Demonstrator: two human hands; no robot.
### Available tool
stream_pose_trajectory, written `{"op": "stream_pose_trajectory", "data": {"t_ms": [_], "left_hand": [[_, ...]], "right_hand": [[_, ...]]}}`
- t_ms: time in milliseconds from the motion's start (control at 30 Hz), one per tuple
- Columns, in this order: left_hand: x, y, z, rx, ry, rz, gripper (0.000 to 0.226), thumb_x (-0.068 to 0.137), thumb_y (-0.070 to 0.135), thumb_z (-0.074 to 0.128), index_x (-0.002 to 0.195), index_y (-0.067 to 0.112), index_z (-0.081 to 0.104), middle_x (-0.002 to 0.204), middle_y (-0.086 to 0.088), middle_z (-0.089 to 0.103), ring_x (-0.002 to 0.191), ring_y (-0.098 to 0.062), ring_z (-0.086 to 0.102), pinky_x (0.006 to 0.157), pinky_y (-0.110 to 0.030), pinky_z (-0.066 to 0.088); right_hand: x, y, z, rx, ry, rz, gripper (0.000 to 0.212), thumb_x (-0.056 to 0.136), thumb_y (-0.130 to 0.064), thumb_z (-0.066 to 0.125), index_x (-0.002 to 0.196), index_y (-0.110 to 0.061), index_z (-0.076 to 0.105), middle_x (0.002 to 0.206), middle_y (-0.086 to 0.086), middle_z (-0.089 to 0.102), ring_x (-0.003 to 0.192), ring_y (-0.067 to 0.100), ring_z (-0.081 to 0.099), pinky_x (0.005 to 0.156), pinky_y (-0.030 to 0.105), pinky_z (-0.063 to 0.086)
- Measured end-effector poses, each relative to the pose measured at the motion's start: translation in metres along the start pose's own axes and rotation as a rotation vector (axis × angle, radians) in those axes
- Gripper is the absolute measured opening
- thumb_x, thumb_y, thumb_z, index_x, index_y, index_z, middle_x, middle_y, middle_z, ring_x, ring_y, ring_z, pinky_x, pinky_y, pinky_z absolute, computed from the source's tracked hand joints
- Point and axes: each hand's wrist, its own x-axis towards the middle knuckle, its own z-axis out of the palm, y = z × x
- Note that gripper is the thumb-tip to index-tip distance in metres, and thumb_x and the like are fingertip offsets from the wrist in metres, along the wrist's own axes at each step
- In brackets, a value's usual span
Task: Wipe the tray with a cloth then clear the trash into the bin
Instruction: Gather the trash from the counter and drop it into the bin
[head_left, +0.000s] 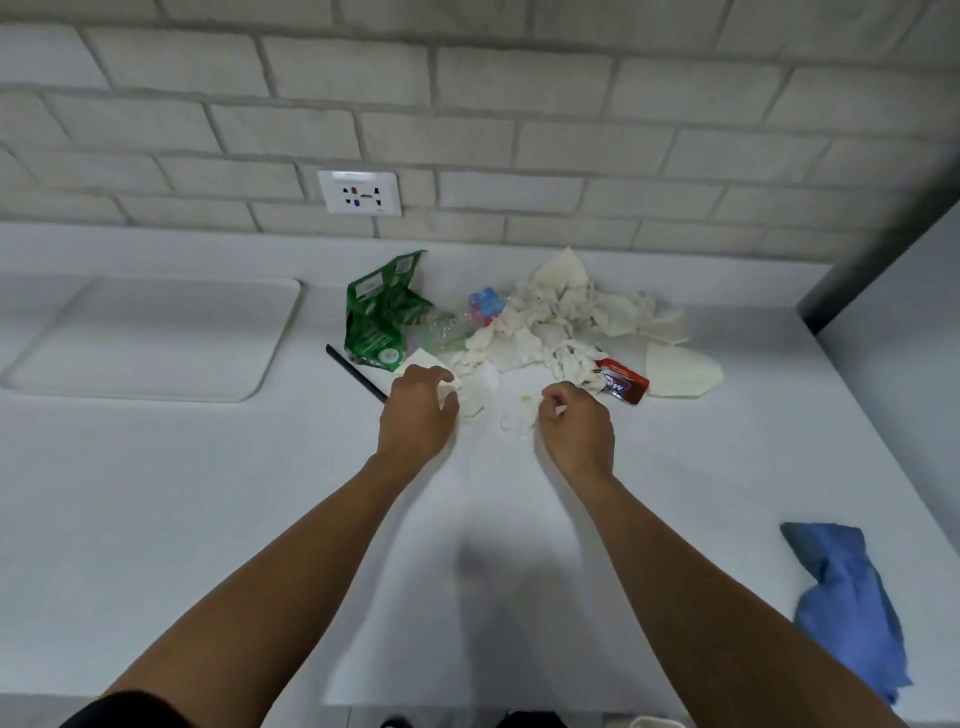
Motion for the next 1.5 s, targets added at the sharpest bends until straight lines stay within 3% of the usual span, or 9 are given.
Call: {"op": "stream_pose_trajectory", "data": {"t_ms": [267, 433, 600, 700, 867, 1033, 1167, 1300, 1500], "left_hand": [[0.078, 0.015, -0.002, 0.145, 0.071, 0.051, 0.046, 0.091, 0.017, 0.063, 0.137, 0.017, 0.053, 0.134, -0.015, 0.052, 0.115, -0.032, 0.056, 0.094, -0.042, 0.051], [0.145, 0.023, 0.015, 0.394, -0.169, -0.028, 0.080, 0.089, 0.037, 0.065, 0.154, 0.022, 0.020, 0.151, -0.012, 0.038, 0.131, -0.034, 0.047, 0.102, -0.047, 0.044], [0.158, 0.011, 0.026, 0.519, -0.171, -0.041, 0.057, 0.085, 0.056, 0.065, 0.123, 0.016, 0.053, 0.111, -0.009, 0.065, 0.104, -0.029, 0.061, 0.085, -0.038, 0.050], [0.159, 0.005, 0.010, 0.367, -0.185, -0.091, 0.053, 0.084, 0.063, 0.063, 0.104, 0.014, 0.064, 0.094, -0.004, 0.069, 0.084, -0.023, 0.066, 0.076, -0.033, 0.057], [0.144, 0.004, -0.032, 0.107, -0.049, -0.055, 0.050, 0.087, 0.059, 0.063, 0.108, 0.015, 0.066, 0.082, 0.001, 0.063, 0.077, -0.019, 0.063, 0.065, -0.025, 0.043], [0.095, 0.033, -0.036, -0.233, -0.144, 0.045, 0.058, 0.079, 0.057, 0.074, 0.128, 0.028, 0.063, 0.112, 0.014, 0.067, 0.095, 0.005, 0.061, 0.081, -0.013, 0.047], [0.063, 0.033, -0.026, -0.235, -0.184, 0.162, 0.059, 0.088, 0.052, 0.067, 0.138, 0.022, 0.057, 0.125, 0.018, 0.060, 0.094, 0.007, 0.062, 0.078, -0.003, 0.045], [0.055, -0.001, -0.029, -0.203, -0.115, 0.019, 0.045, 0.093, 0.043, 0.063, 0.135, 0.027, 0.060, 0.128, 0.010, 0.064, 0.097, -0.006, 0.065, 0.081, -0.017, 0.047], [0.054, -0.053, -0.020, 0.282, -0.176, -0.296, 0.051, 0.081, 0.051, 0.064, 0.119, 0.018, 0.056, 0.101, -0.008, 0.068, 0.103, -0.034, 0.061, 0.090, -0.041, 0.053]], "right_hand": [[0.073, -0.037, 0.007, -0.042, -0.047, -0.242, 0.017, 0.092, -0.021, 0.055, 0.104, -0.018, 0.067, 0.101, 0.001, 0.068, 0.091, 0.023, 0.061, 0.074, 0.034, 0.053], [0.090, -0.049, 0.018, -0.061, -0.039, -0.334, 0.017, 0.092, -0.025, 0.055, 0.101, -0.019, 0.068, 0.097, 0.000, 0.069, 0.088, 0.022, 0.061, 0.072, 0.033, 0.054], [0.088, -0.025, 0.017, -0.022, -0.114, -0.330, 0.018, 0.093, -0.023, 0.055, 0.105, -0.020, 0.067, 0.099, -0.001, 0.068, 0.088, 0.020, 0.062, 0.075, 0.033, 0.054], [0.091, -0.013, 0.014, 0.034, -0.137, -0.279, 0.017, 0.092, -0.022, 0.056, 0.105, -0.021, 0.067, 0.100, -0.002, 0.069, 0.087, 0.019, 0.063, 0.076, 0.032, 0.054], [0.093, -0.027, 0.016, 0.349, -0.211, -0.095, 0.026, 0.092, -0.036, 0.059, 0.115, -0.025, 0.064, 0.103, -0.006, 0.069, 0.089, 0.011, 0.067, 0.074, 0.024, 0.051], [0.091, -0.059, 0.024, 0.774, -0.365, 0.165, 0.064, 0.078, -0.067, 0.060, 0.133, -0.037, 0.043, 0.119, -0.007, 0.065, 0.102, 0.012, 0.065, 0.087, 0.041, 0.057], [0.082, -0.066, 0.030, 0.929, -0.278, 0.164, 0.044, 0.079, -0.052, 0.068, 0.117, -0.036, 0.055, 0.102, -0.006, 0.074, 0.092, 0.012, 0.072, 0.087, 0.043, 0.058], [0.066, -0.059, 0.027, 0.839, -0.241, 0.196, 0.044, 0.078, -0.051, 0.070, 0.117, -0.038, 0.054, 0.100, -0.005, 0.073, 0.087, 0.013, 0.072, 0.083, 0.042, 0.059], [0.034, -0.048, 0.018, 0.774, -0.166, 0.218, 0.046, 0.079, -0.052, 0.071, 0.120, -0.039, 0.053, 0.111, -0.001, 0.068, 0.099, 0.017, 0.067, 0.084, 0.042, 0.058]]}}
